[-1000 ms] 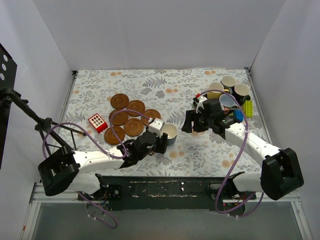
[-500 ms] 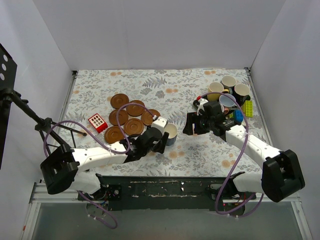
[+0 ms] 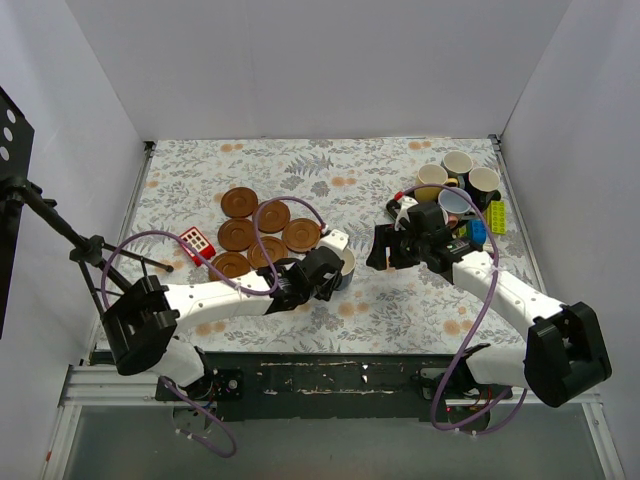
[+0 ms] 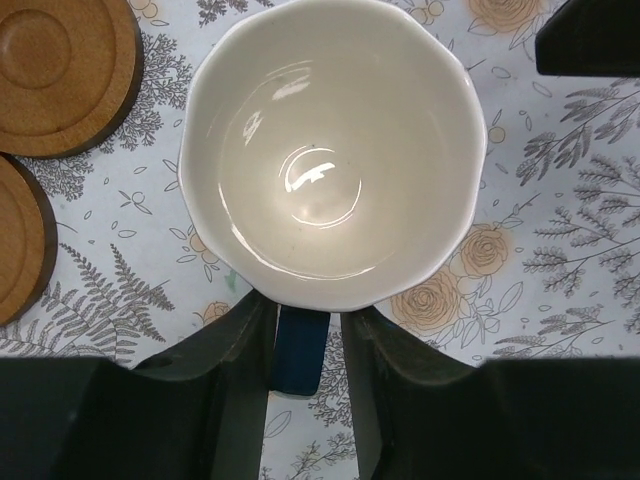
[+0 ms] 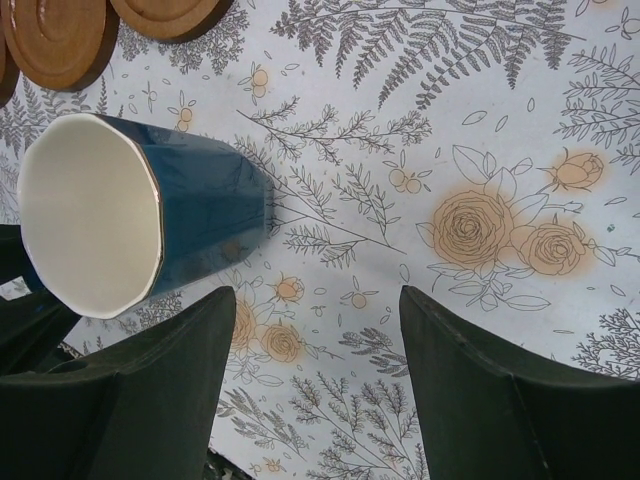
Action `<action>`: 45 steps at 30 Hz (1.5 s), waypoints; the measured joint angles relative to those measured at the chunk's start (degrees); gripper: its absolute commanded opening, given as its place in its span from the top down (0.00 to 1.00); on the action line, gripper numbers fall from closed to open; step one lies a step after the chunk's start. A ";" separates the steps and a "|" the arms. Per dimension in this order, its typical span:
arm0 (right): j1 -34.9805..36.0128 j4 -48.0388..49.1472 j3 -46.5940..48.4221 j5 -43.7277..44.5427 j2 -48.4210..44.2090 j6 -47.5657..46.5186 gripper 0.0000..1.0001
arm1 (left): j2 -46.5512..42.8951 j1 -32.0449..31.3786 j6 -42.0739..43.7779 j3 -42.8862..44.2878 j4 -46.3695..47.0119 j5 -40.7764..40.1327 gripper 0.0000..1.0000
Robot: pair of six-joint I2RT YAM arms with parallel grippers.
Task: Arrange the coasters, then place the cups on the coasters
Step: Pick up the cup from the tray, then place the cup on the coaster.
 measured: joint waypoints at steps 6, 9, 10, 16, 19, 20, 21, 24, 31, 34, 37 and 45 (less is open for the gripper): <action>0.00 -0.02 -0.92 0.48 -0.48 0.00 0.26 | 0.81 0.00 0.24 0.83 -1.81 -0.87 1.00; 0.00 -0.13 -1.09 0.63 -0.50 0.00 0.26 | 0.79 0.02 0.11 0.94 -2.16 -1.18 1.00; 0.00 -0.13 -1.09 0.68 -0.52 0.00 0.26 | 0.79 0.02 0.15 0.94 -2.25 -1.29 1.00; 0.00 -1.11 -1.09 2.12 -2.14 0.00 0.26 | 0.00 0.22 1.36 1.16 -3.72 -2.29 1.00; 0.00 -2.25 -1.09 3.65 -5.68 -0.02 0.25 | -1.46 1.44 2.29 1.57 -5.64 -1.95 1.00; 0.00 -2.32 -1.09 4.20 -7.02 0.00 0.25 | -2.03 2.03 2.58 1.64 -6.05 -1.79 1.00; 0.00 -2.43 -1.07 4.79 -8.35 -0.02 0.25 | -2.82 2.86 2.75 1.77 -6.64 -1.49 1.00; 0.00 -3.30 -0.92 6.45 -11.45 -0.02 0.25 | -5.05 5.55 3.82 3.72 -8.81 -0.55 1.00; 0.00 -5.20 -0.92 8.37 -13.49 0.00 0.25 | -7.54 11.78 7.56 6.95 -9.03 1.25 1.00; 0.00 -5.77 -0.92 8.52 -13.94 0.04 0.25 | -7.37 18.69 9.44 7.45 -9.86 3.41 1.00; 0.00 -6.21 -0.92 8.63 -14.86 0.07 0.25 | -5.75 26.67 10.99 10.12 -11.69 4.74 1.00; 0.00 -9.25 -0.92 10.69 -19.17 0.57 0.25 | 1.29 42.40 14.03 18.71 -10.62 8.96 1.00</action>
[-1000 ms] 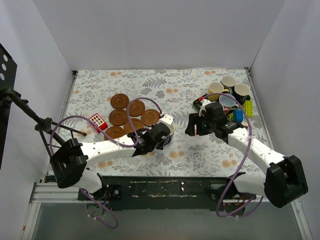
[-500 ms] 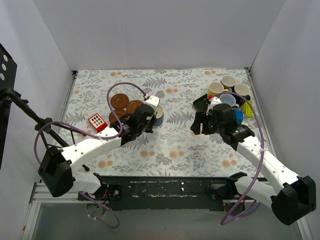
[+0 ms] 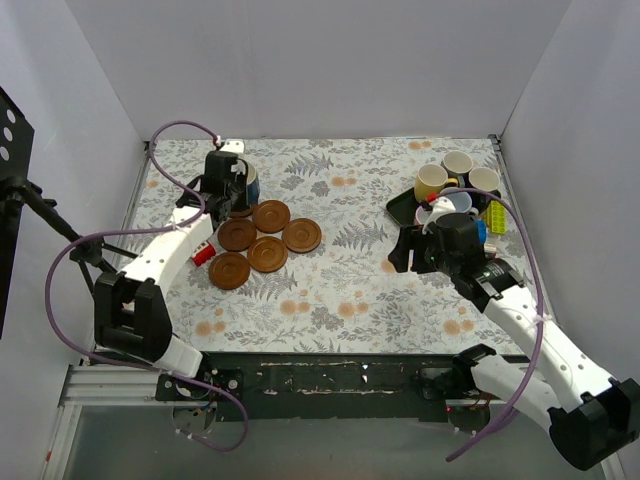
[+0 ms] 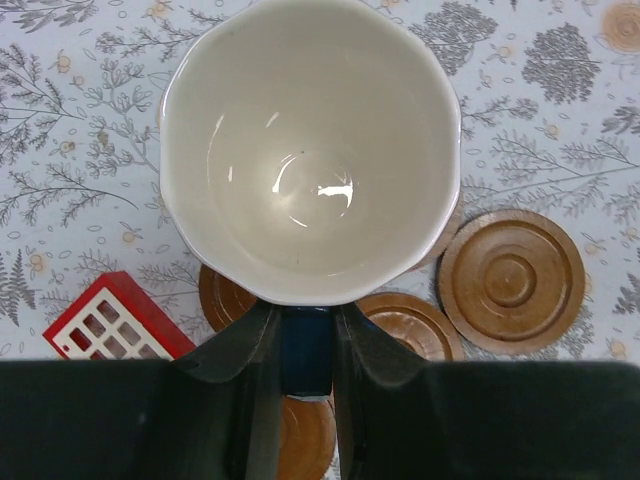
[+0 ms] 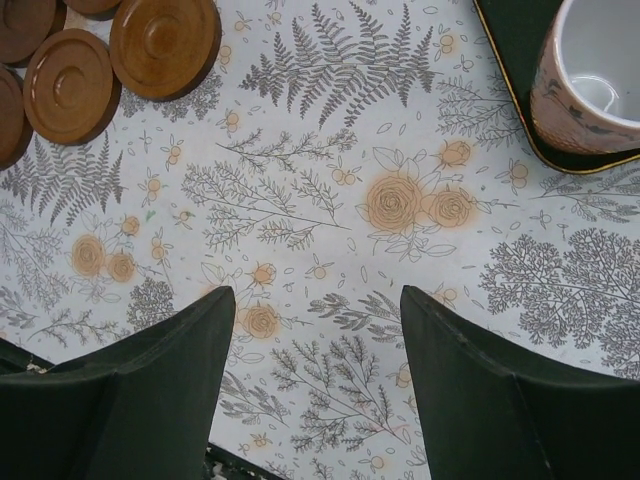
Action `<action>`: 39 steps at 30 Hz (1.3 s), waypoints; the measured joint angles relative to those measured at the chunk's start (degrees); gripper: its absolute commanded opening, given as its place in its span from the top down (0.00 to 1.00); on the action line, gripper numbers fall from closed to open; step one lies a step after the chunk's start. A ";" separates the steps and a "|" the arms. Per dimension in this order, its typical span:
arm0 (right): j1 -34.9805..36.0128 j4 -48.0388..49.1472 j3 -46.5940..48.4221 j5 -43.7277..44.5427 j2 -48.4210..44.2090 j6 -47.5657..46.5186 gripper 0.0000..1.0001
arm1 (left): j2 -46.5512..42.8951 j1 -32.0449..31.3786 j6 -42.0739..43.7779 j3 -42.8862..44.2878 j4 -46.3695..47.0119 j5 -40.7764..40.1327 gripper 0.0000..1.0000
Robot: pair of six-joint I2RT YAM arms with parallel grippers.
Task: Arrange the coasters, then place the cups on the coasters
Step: Place the cup on the coaster.
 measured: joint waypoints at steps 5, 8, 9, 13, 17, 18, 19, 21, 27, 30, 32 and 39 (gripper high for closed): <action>0.00 -1.92 -0.76 1.49 -4.66 0.90 0.25 | 4.31 5.53 2.12 2.14 0.46 3.78 1.00; 0.00 -3.30 -2.45 2.95 -8.28 1.57 0.25 | 7.17 8.09 3.19 3.37 0.85 6.23 1.00; 0.00 -3.78 -2.91 3.50 -9.27 1.77 0.25 | 7.87 8.76 3.61 3.39 1.27 7.13 1.00; 0.00 -6.29 -3.58 5.31 -11.61 2.05 0.25 | 9.42 10.80 5.68 3.43 2.54 9.42 1.00; 0.00 -7.98 -3.63 6.16 -12.09 2.19 0.25 | 11.45 11.69 7.17 5.16 3.30 11.93 1.00; 0.00 -8.28 -3.72 6.21 -12.11 2.23 0.25 | 12.09 11.74 7.43 5.64 3.67 12.41 1.00; 0.00 -8.61 -3.76 6.23 -12.11 2.27 0.25 | 12.52 11.76 7.65 5.99 4.02 12.68 1.00; 0.00 -9.27 -3.80 6.21 -12.09 2.40 0.25 | 13.68 11.80 8.22 6.69 4.79 13.00 1.00; 0.00 -9.44 -3.80 6.21 -11.82 2.89 0.25 | 16.72 11.80 9.29 8.07 4.94 13.51 1.00; 0.00 -9.46 -3.80 6.19 -11.04 3.10 0.25 | 18.16 11.80 9.68 9.05 5.05 13.51 1.00; 0.00 -9.49 -3.80 6.21 -10.49 3.13 0.25 | 18.53 11.80 9.92 9.11 5.03 13.42 1.00; 0.00 -9.46 -3.80 6.16 -10.12 3.32 0.25 | 18.82 11.85 10.64 9.11 5.05 13.14 1.00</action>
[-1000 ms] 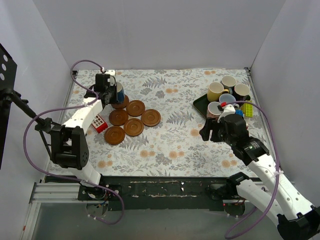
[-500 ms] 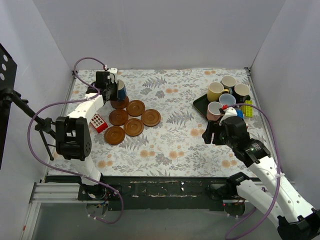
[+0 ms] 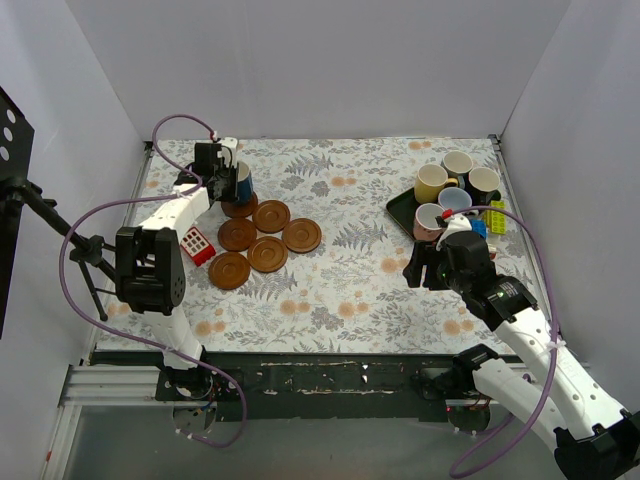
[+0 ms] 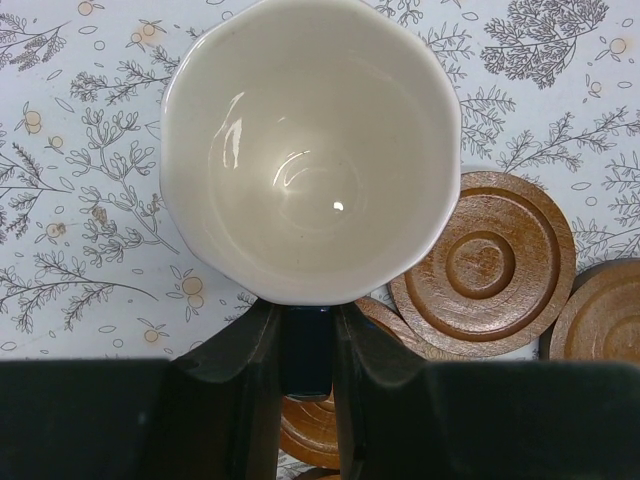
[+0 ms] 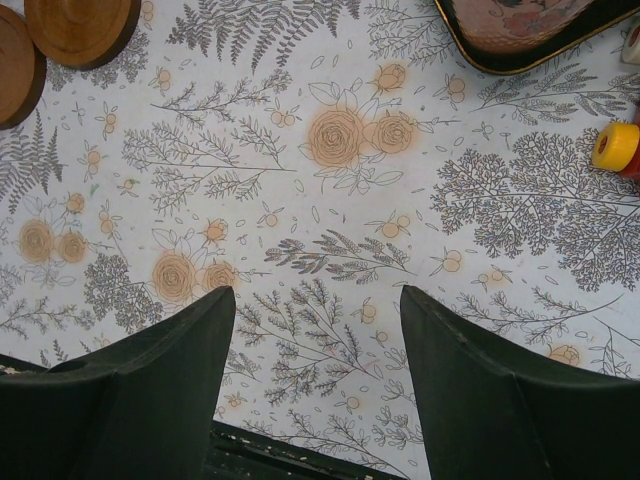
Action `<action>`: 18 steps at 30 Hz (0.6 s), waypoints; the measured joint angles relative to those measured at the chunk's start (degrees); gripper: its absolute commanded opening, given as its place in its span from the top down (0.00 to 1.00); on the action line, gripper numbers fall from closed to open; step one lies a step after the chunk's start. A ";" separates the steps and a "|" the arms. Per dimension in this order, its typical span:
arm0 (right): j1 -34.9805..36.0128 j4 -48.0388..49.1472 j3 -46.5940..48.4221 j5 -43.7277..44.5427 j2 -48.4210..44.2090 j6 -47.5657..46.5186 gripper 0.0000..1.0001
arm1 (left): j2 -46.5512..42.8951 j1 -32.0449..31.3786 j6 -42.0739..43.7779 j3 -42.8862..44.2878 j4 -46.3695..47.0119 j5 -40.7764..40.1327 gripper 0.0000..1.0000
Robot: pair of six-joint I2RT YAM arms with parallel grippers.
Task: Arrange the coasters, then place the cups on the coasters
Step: Place the cup on the coaster.
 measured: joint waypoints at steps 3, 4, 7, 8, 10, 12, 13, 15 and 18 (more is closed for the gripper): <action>0.00 0.00 0.00 0.00 0.00 0.00 0.25 | 0.15 0.00 0.15 0.00 -0.02 -0.02 1.00; 0.00 0.00 0.00 0.00 0.00 0.00 0.25 | 0.17 0.02 0.24 0.00 -0.02 -0.02 1.00; 0.00 0.00 0.00 0.00 0.00 0.02 0.25 | 0.20 0.15 0.42 0.00 0.00 -0.02 1.00; 0.00 0.00 0.00 0.00 0.00 0.02 0.25 | 0.22 0.20 0.46 0.00 0.00 -0.02 1.00; 0.00 0.00 0.00 0.00 -0.02 0.04 0.25 | 0.22 0.26 0.55 0.00 0.00 -0.07 1.00; 0.00 0.00 0.00 0.00 -0.02 0.07 0.25 | 0.22 0.37 0.57 0.00 0.00 -0.07 1.00; 0.00 0.00 0.00 0.00 -0.02 0.07 0.25 | 0.22 0.42 0.59 0.00 0.00 -0.07 1.00; 0.00 0.00 0.00 0.00 -0.02 0.09 0.25 | 0.22 0.50 0.59 0.00 0.00 -0.07 1.00; 0.00 0.00 -0.04 0.00 -0.04 0.15 0.25 | 0.22 0.57 0.68 0.00 0.00 -0.07 1.00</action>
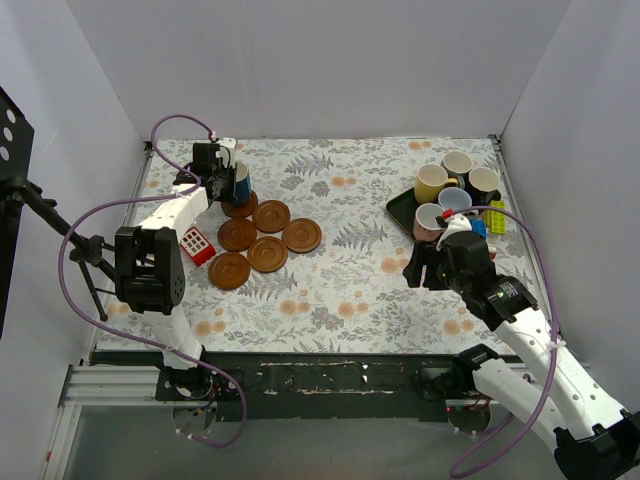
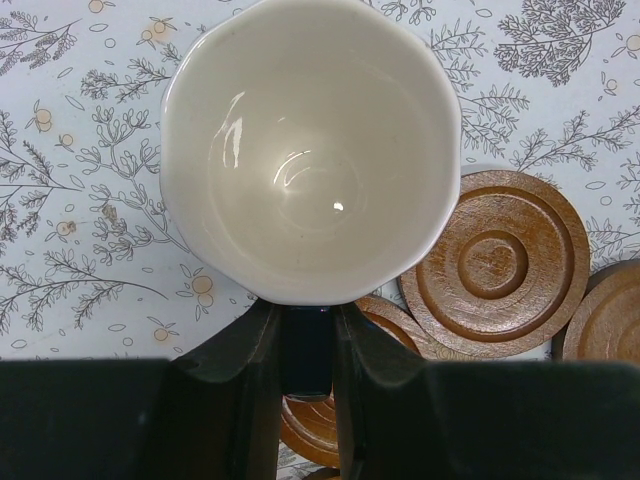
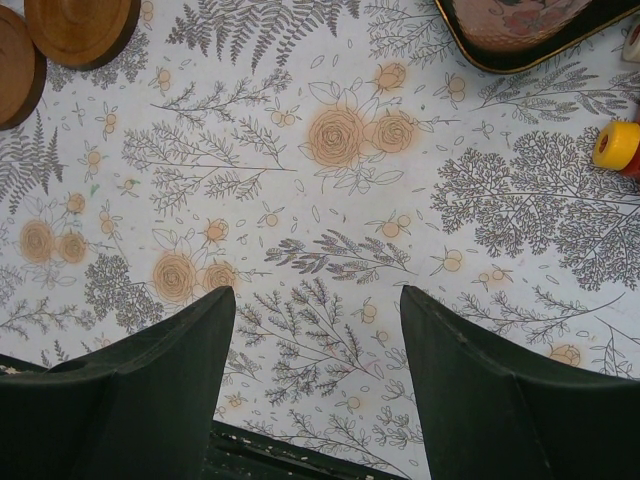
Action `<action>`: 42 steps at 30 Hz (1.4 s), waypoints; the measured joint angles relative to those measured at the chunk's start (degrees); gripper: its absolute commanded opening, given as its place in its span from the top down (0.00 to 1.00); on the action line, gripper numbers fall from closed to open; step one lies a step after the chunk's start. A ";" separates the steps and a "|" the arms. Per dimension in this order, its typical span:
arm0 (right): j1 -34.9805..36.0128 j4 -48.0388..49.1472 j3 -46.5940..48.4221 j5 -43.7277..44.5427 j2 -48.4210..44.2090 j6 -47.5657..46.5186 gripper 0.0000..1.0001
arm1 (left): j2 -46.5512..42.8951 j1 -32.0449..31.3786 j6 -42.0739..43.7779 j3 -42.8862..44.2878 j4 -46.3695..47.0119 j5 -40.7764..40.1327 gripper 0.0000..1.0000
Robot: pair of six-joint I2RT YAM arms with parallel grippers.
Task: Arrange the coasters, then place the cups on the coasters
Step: Place the cup on the coaster.
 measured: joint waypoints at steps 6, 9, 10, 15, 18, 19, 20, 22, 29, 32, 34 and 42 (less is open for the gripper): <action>0.00 0.04 -0.37 0.00 0.00 0.02 0.25 | 0.11 0.00 0.26 0.00 -0.04 0.00 1.00; 0.00 -0.11 -0.83 0.00 0.00 0.02 0.25 | 0.11 0.00 0.28 0.00 -0.04 0.00 1.00; 0.00 -0.20 -0.83 0.00 0.00 0.04 0.25 | 0.11 0.00 0.28 0.00 -0.04 0.00 1.00; 0.00 -0.20 -0.85 0.02 -0.04 0.04 0.25 | 0.11 0.00 0.33 0.00 -0.07 0.00 1.00; 0.00 -0.20 -0.85 0.02 -0.04 0.07 0.25 | 0.11 0.00 0.33 0.00 -0.11 -0.50 1.00; 0.00 -0.17 -0.85 0.00 -0.04 0.07 0.25 | 0.11 0.00 0.33 -0.02 -0.11 -0.70 1.00; 0.00 -0.20 -0.85 0.00 -0.04 0.07 0.25 | 0.11 0.00 0.33 -0.02 -0.11 -0.85 1.00; 0.00 -0.20 -0.87 0.00 -0.07 0.07 0.25 | 0.11 0.00 0.33 -0.02 -0.11 -1.27 1.00; 0.00 -0.24 -1.68 0.02 -0.52 0.11 0.25 | 0.11 0.02 0.50 -0.04 -0.13 -1.88 1.00; 0.00 -0.24 -1.81 0.02 -0.55 0.11 0.25 | 0.11 0.00 0.52 -0.17 -0.15 -1.86 1.00; 0.00 -0.22 -1.84 0.02 -0.55 0.11 0.25 | 0.11 0.00 0.52 -0.46 -0.11 -1.84 1.00; 0.00 -0.22 -1.88 0.02 -0.57 0.28 0.25 | 0.11 0.00 0.50 -1.36 -0.02 -1.77 1.00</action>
